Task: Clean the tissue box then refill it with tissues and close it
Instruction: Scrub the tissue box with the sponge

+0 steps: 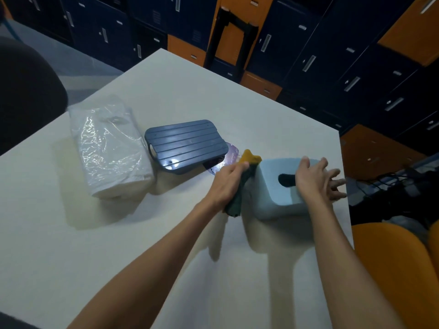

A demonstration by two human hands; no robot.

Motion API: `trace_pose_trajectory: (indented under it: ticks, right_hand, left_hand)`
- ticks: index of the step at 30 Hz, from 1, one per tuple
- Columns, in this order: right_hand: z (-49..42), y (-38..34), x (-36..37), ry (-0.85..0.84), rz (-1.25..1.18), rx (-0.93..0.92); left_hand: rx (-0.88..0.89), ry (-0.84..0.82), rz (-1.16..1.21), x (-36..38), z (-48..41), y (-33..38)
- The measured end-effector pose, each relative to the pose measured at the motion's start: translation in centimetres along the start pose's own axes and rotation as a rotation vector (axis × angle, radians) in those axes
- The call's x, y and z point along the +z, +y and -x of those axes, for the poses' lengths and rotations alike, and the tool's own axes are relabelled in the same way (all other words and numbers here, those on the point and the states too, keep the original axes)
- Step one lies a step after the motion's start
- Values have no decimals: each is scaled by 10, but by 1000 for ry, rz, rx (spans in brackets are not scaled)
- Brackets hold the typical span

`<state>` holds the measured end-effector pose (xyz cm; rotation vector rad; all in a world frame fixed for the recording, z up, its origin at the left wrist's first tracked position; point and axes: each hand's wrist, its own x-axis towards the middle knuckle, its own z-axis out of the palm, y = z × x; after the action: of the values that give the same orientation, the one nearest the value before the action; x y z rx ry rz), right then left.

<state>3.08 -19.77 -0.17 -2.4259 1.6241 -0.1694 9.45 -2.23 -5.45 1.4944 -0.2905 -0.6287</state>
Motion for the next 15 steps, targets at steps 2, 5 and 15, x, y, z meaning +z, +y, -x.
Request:
trace_pose_trajectory:
  ticks: [2,5,15]
  right_hand:
    - [2,3,2,26,21,-128]
    - [1,4,-3,31,-70,-354]
    - [-19,-3,-10,236,-123,-666]
  left_hand:
    - [-16,-8,-3,-3,6,-1]
    - [-71,-27,34,-16,12,-1]
    - [-97,50,163,-48,14,27]
